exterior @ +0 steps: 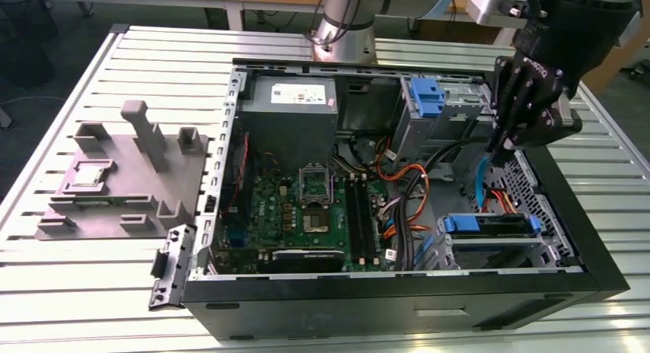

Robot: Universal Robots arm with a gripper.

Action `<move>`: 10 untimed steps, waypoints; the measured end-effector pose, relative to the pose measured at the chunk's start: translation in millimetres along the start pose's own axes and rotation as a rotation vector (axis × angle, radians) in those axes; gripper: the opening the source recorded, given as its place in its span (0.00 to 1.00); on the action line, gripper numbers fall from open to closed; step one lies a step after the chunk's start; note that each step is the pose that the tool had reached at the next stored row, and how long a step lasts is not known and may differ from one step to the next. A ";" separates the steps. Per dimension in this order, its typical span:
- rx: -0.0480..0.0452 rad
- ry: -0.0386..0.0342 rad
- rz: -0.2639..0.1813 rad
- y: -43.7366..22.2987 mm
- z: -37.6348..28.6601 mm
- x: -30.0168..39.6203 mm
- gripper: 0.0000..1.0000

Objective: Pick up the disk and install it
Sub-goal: 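Insert the second disk wire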

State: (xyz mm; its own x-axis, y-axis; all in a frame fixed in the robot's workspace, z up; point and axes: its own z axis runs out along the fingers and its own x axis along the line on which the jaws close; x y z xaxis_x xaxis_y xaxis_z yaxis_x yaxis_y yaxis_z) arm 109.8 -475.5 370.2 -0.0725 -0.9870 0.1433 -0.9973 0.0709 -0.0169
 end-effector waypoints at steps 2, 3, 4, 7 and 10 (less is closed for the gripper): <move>0.0003 0.0035 0.000 0.0 3.0 -0.4 0.24; 0.0005 0.0070 0.000 0.0 4.0 -0.6 0.24; 0.0008 0.0111 0.000 0.0 4.8 -0.7 0.24; 0.0018 0.0246 0.000 0.0 7.3 -1.0 0.24; 0.0026 0.0359 0.000 0.0 10.0 -1.3 0.16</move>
State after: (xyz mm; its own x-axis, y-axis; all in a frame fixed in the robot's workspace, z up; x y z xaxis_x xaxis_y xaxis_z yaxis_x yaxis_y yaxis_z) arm 110.0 -475.7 360.1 -0.0724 -0.9812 0.1788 -0.9974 0.0701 -0.0194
